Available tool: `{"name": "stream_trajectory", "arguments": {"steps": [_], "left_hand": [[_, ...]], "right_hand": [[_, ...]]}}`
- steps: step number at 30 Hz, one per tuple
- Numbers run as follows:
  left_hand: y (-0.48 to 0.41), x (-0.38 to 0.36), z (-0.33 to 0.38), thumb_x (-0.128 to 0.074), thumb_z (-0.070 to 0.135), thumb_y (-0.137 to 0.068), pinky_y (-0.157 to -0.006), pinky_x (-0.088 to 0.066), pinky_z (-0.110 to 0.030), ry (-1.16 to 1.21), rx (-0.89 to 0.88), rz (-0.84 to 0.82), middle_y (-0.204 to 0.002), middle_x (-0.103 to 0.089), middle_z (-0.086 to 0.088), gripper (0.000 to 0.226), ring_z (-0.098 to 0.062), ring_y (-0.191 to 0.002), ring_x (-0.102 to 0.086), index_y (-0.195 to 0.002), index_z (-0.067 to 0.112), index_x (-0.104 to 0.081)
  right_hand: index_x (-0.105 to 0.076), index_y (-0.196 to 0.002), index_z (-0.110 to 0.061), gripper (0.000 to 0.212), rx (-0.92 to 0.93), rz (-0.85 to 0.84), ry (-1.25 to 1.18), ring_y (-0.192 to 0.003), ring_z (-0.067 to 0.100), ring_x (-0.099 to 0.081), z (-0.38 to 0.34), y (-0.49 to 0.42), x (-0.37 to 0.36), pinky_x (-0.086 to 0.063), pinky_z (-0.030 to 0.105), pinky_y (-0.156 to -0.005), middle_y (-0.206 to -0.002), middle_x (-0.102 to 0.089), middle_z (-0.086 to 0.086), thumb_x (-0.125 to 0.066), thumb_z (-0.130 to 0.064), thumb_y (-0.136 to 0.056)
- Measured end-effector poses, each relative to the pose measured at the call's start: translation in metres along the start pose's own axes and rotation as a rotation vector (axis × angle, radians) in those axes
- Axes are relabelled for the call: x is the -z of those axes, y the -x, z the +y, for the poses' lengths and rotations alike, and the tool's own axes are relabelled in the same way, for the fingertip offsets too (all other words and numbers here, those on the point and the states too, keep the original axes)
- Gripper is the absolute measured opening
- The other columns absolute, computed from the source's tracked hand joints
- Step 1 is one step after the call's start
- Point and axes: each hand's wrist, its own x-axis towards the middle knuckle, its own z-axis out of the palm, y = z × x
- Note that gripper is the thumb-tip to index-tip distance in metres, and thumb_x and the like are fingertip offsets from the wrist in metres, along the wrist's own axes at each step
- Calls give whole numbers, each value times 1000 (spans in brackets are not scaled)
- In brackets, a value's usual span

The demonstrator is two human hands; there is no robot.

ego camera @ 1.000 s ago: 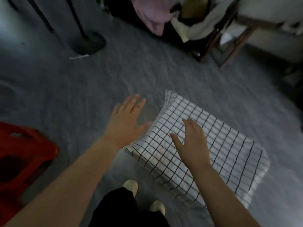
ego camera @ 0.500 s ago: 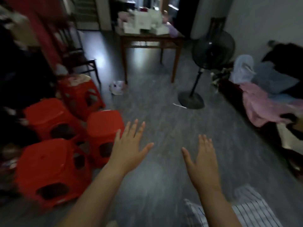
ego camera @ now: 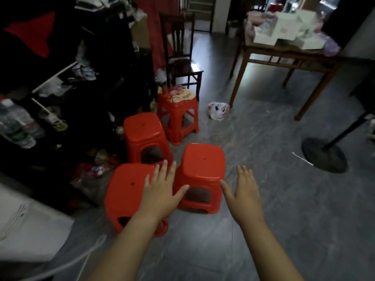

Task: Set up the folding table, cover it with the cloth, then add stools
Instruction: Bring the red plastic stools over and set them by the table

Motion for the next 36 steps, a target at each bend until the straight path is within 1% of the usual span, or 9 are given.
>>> {"name": "stream_trajectory", "arguments": {"steps": [9,12,16,22,25,27,30,33,36], "left_hand": [[-107,-52,12,-5,76,-74,-116,-4,-45,-2,106,-132,-159,7,0,91,-19,-145,7,-150,28,5],[-159,-81,21,1,77,-66,-116,-4,-43,9,169,-167,-159,6,0,97,-19,-145,6,-150,29,5],[-230,-138,22,-3,78,-65,-116,-8,-43,37,245,-210,-159,4,0,98,-20,-146,1,-150,28,3],[-333,-245,5,-8,76,-64,-112,-17,-46,8,271,-302,-159,-2,-5,101,-22,-145,-7,-150,23,-1],[-376,-301,-11,-27,75,-77,-112,-22,-47,8,281,-346,-159,-6,-10,95,-26,-145,-10,-151,20,-4],[-397,-336,-22,-44,66,-83,-112,-21,-47,34,300,-373,-158,-3,-13,93,-27,-145,-10,-150,19,-2],[-419,-375,-36,-60,58,-80,-113,-19,-43,227,414,-422,-157,-1,-17,102,-31,-144,-10,-150,16,1],[-427,-395,-40,-69,52,-75,-115,-17,-38,333,484,-401,-156,0,-19,109,-31,-143,-13,-150,15,-1],[-428,-398,-25,-73,52,-70,-116,-14,-37,265,432,-402,-157,5,-18,113,-29,-144,-7,-151,18,-1]], "right_hand": [[-21,-148,-7,79,-47,-170,-10,-146,24,-11,42,-124,-57,-12,42,-118,-156,-21,11,-44,-55,-90],[-20,-148,-8,79,-71,-237,-23,-146,23,-11,70,-178,-76,-12,42,-118,-156,-21,10,-44,-55,-90],[-23,-147,-8,78,-173,-298,-82,-144,23,-15,117,-249,-122,-16,40,-117,-155,-23,13,-48,-54,-89],[-16,-149,-9,83,-318,-412,-58,-145,25,-9,191,-316,-230,-13,39,-118,-157,-13,14,-54,-51,-88],[-17,-149,-12,84,-373,-433,-62,-145,25,-7,223,-335,-285,-14,39,-117,-158,-11,13,-56,-51,-87],[-14,-149,-12,89,-410,-430,-60,-145,27,-6,244,-341,-321,-14,40,-118,-158,-9,14,-58,-53,-85],[-8,-150,-11,98,-526,-399,-92,-145,29,-7,270,-341,-364,-17,45,-117,-158,-8,14,-60,-58,-81],[-5,-150,-15,103,-618,-333,-232,-140,28,-23,285,-335,-391,-27,48,-112,-153,-22,12,-67,-52,-77],[-7,-149,-24,100,-681,-212,-357,-133,23,-35,297,-328,-398,-37,48,-106,-146,-34,7,-70,-48,-75]]}}
